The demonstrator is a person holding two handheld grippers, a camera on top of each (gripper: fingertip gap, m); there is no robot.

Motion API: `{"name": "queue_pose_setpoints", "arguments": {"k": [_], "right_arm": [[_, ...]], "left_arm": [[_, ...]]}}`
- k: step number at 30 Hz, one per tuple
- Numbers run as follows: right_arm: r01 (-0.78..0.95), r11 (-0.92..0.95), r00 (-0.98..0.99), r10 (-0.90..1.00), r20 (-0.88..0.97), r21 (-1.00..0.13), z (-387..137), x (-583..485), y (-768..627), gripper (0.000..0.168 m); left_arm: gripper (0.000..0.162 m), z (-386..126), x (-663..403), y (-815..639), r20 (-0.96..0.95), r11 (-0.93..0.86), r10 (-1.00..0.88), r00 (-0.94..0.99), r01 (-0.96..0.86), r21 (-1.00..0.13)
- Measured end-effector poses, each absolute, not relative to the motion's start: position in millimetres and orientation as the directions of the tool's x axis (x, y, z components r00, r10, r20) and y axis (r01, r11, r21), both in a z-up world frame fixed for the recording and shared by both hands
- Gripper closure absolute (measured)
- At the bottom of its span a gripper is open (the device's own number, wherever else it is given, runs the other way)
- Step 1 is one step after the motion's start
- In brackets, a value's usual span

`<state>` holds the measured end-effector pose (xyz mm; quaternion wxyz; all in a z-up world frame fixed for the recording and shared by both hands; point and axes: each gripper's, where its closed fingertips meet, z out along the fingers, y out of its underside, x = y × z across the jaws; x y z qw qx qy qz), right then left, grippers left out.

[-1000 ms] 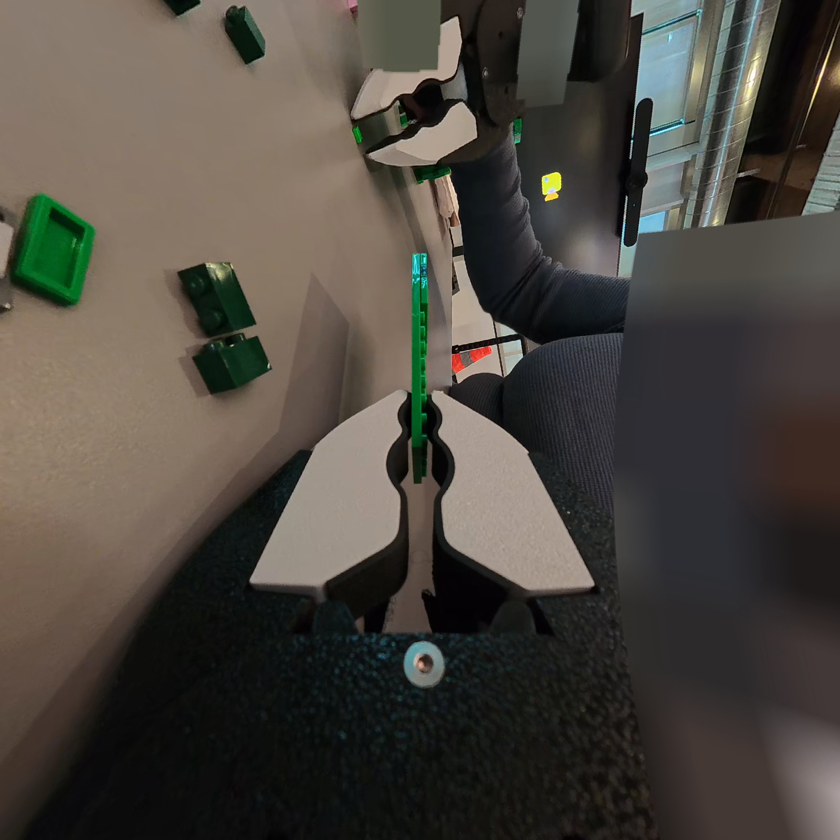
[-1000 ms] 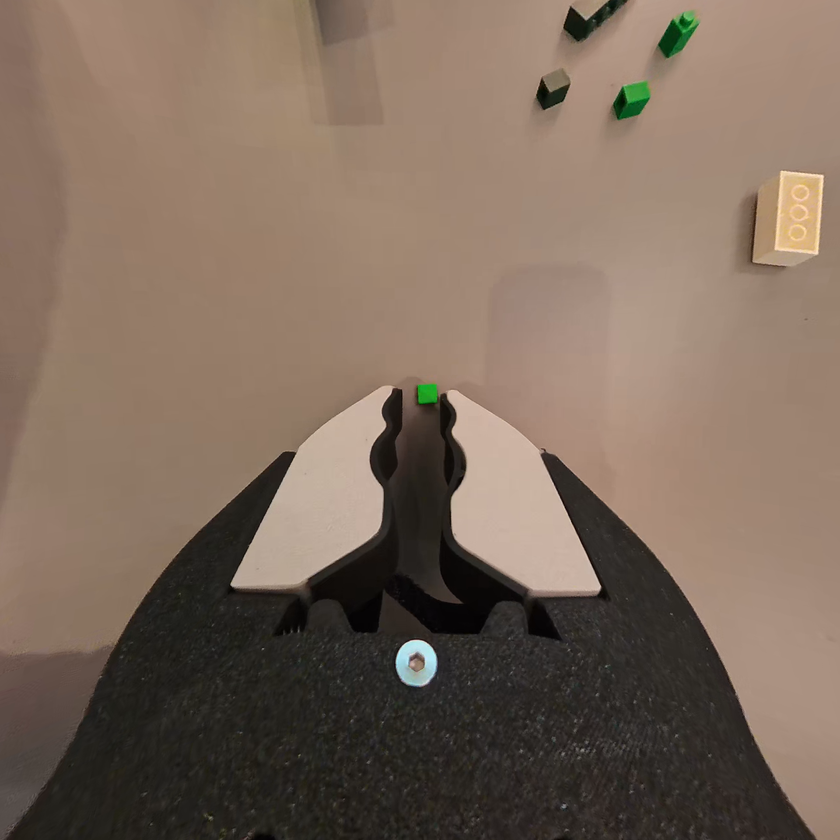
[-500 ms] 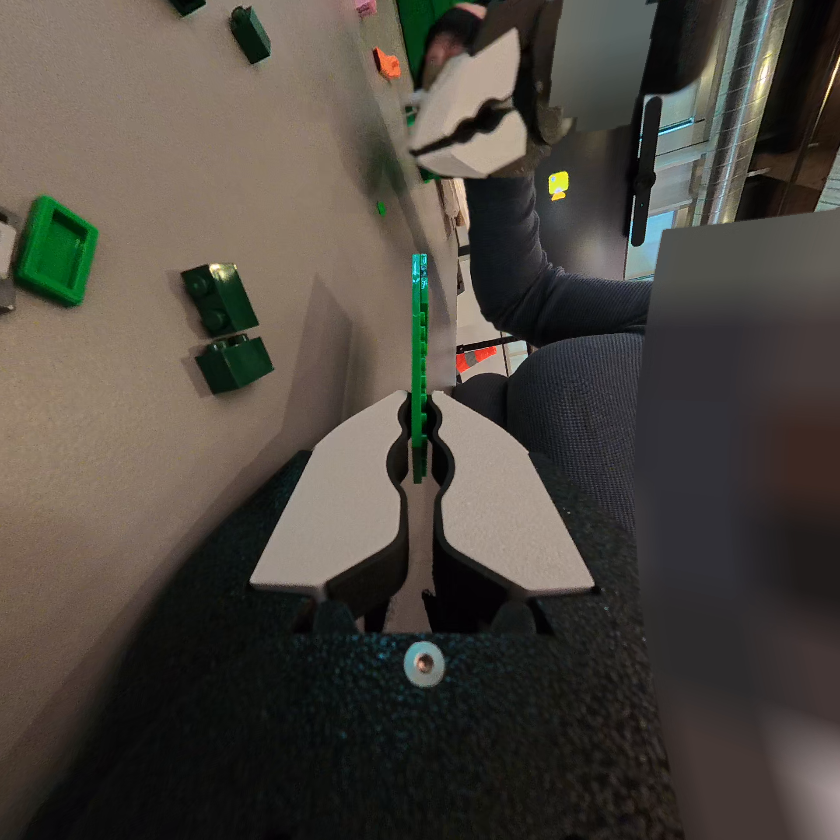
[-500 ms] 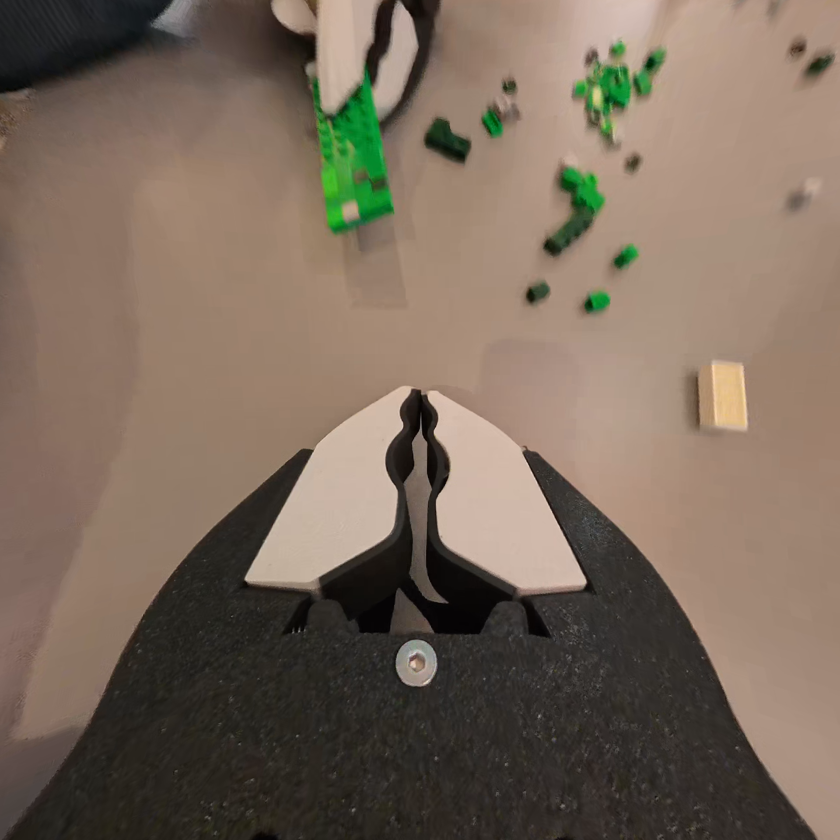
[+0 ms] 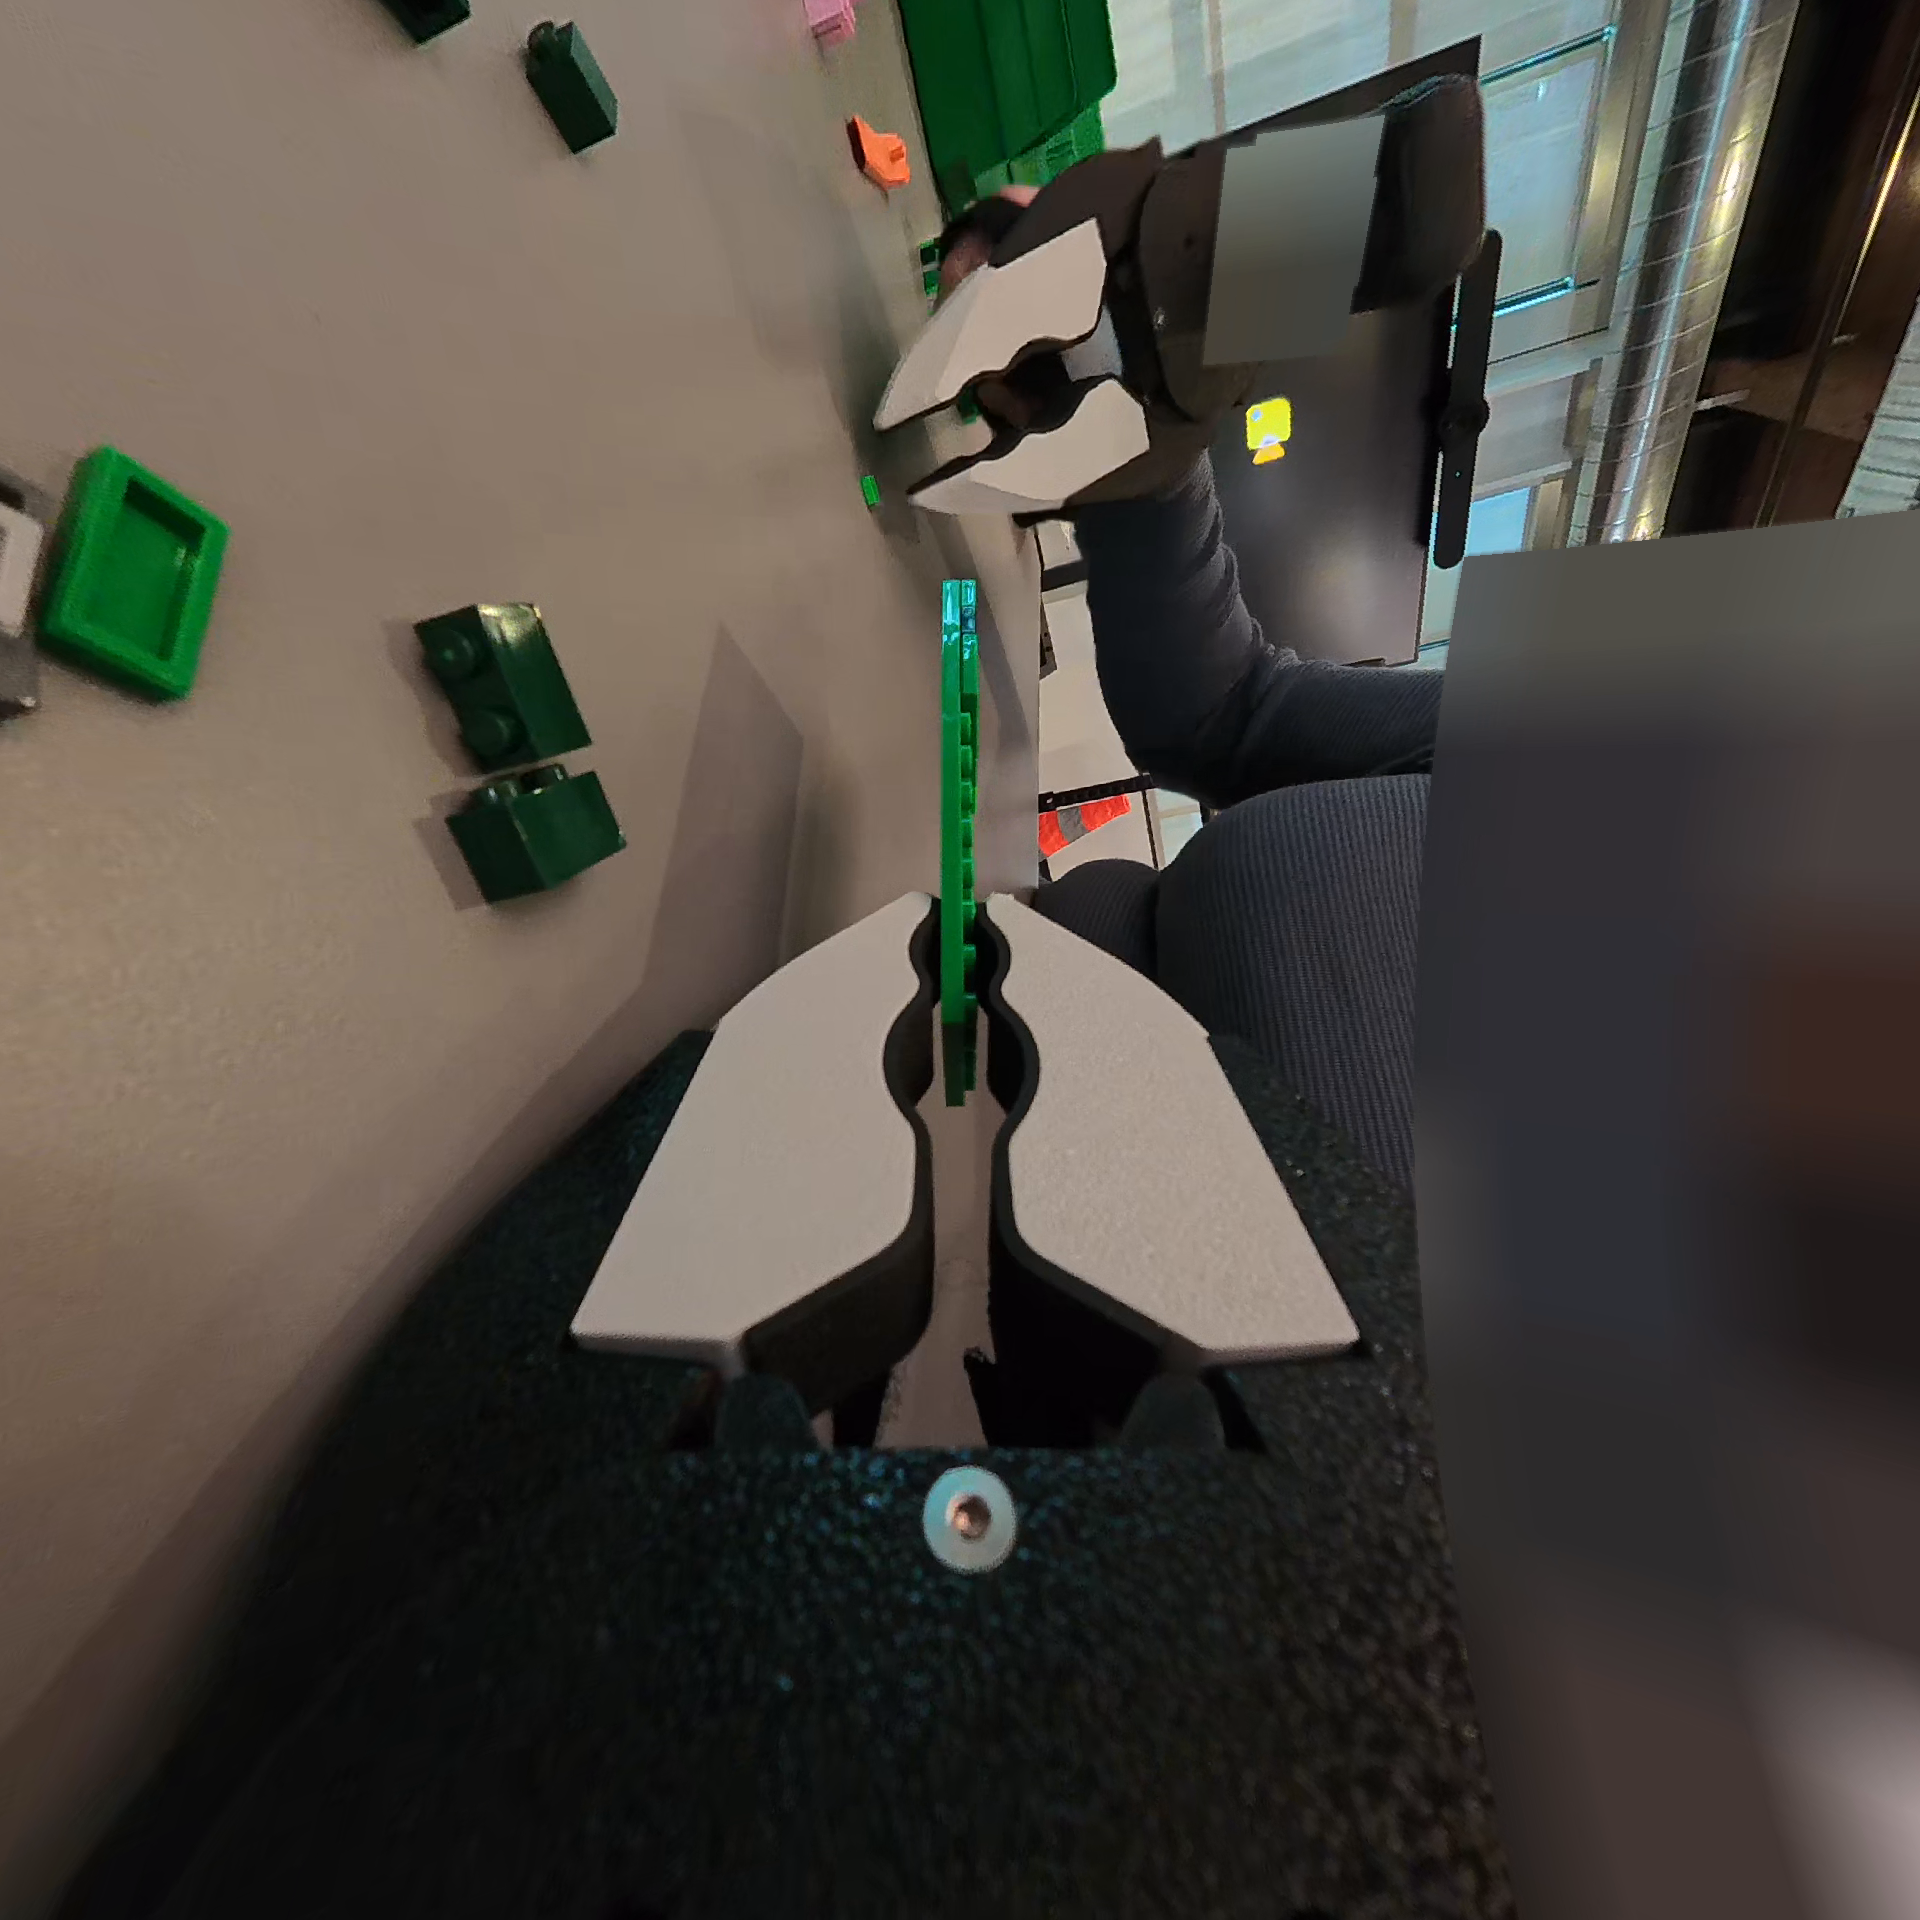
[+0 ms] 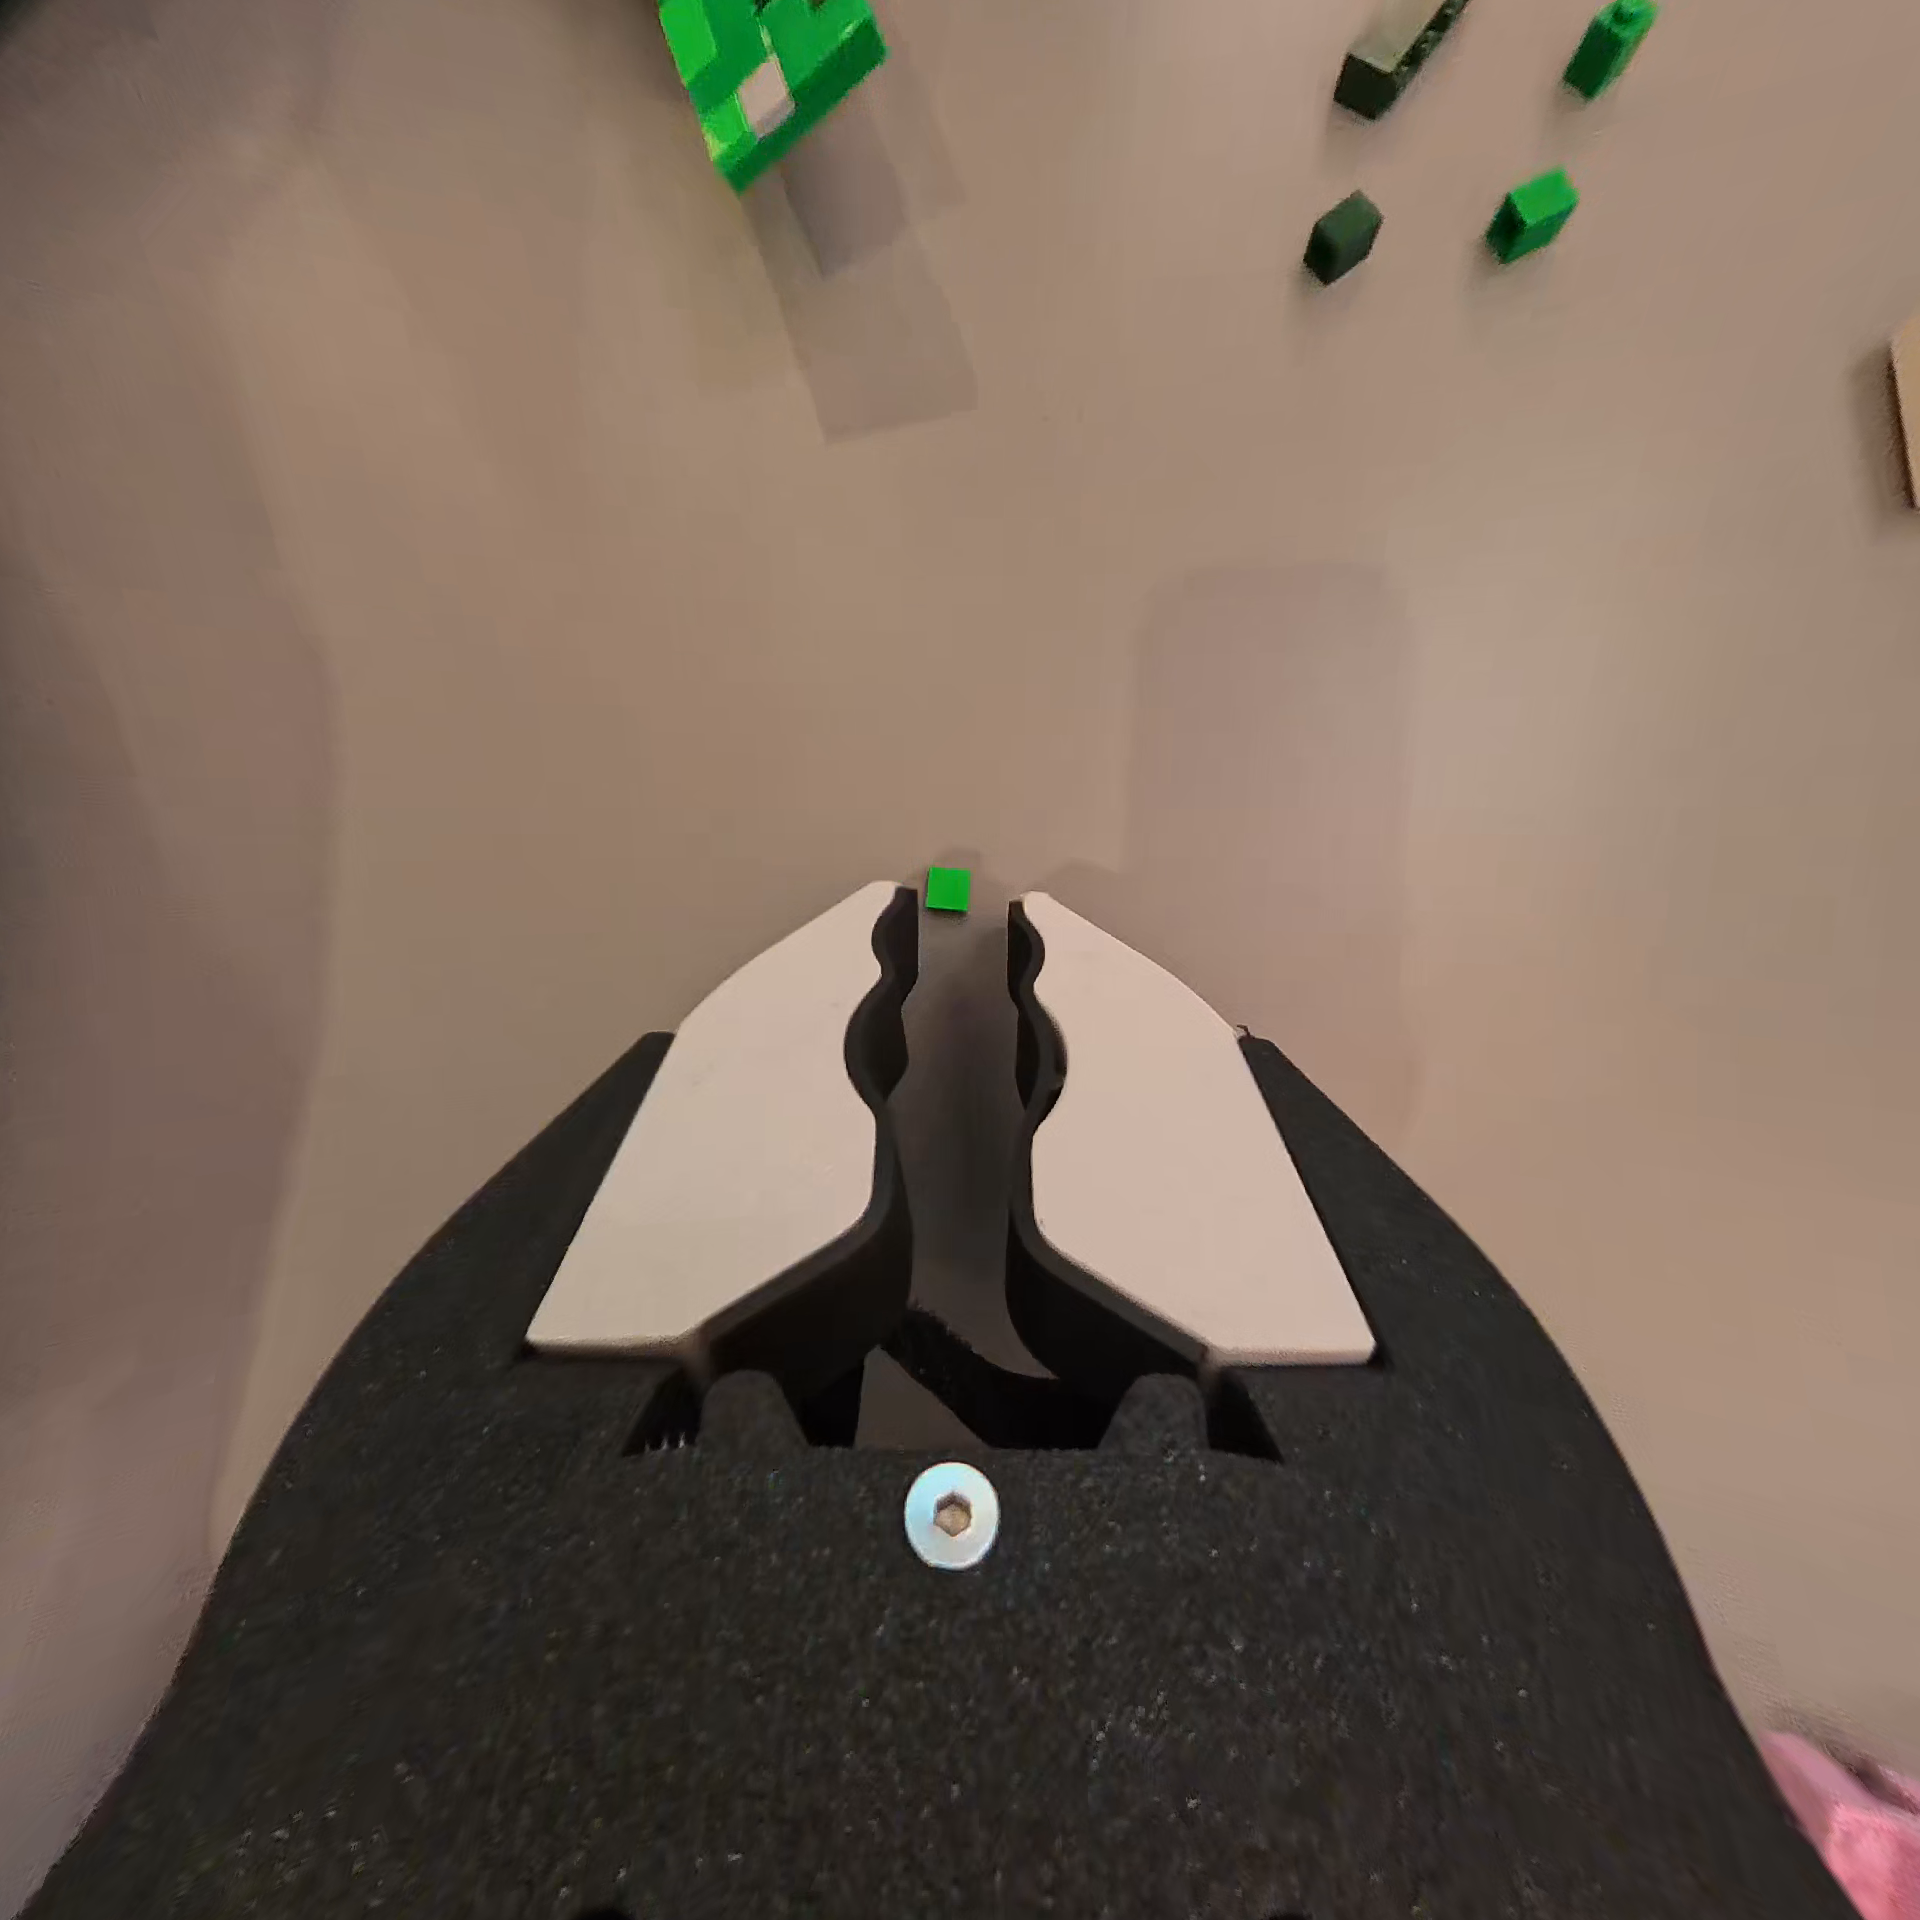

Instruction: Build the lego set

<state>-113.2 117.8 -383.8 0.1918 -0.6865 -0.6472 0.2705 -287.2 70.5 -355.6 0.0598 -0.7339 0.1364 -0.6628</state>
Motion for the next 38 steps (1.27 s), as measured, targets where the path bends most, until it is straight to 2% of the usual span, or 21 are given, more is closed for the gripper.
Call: {"name": "queue_pose_setpoints", "arguments": {"k": [7,19,24,28,31,35,38], "right_arm": [[0.747,-0.114,0.086,0.994,-0.074,-0.656,-391.0,-118.6,114.0,0.153],[0.796,-0.041,0.088,0.995,0.049,-0.604,-393.2,-117.8,115.2,0.161],[0.772,-0.022,0.072,0.996,0.052,-0.636,-384.7,-129.4,112.3,0.161],[0.671,0.078,-0.013,0.996,0.093,-0.737,-346.4,-180.3,106.4,0.161],[0.619,0.172,-0.108,0.985,0.133,-0.766,-328.7,-224.0,97.7,0.161],[0.652,0.319,-0.209,0.948,0.241,-0.688,-338.0,-259.6,95.9,0.161],[0.673,0.359,-0.24,0.933,0.268,-0.647,-346.6,-270.6,99.6,0.161]], "left_arm": [[0.157,-355.9,-287.1,70.5,0.956,-0.956,-0.279,0.087,-0.122,-0.268],[0.158,-357.4,-286.8,71.9,0.956,-0.959,-0.273,0.108,-0.113,-0.261],[0.158,-360.1,-286.5,74.3,0.958,-0.966,-0.252,0.138,-0.098,-0.24],[0.158,-361.5,-286.4,76.1,0.96,-0.971,-0.236,0.152,-0.087,-0.224],[0.158,-361.9,-286.5,77.1,0.962,-0.973,-0.226,0.155,-0.08,-0.216],[0.158,-360.1,-287.0,78.2,0.964,-0.974,-0.225,0.139,-0.068,-0.218],[0.158,-359.7,-287.1,78.5,0.965,-0.974,-0.224,0.135,-0.065,-0.217]]}}
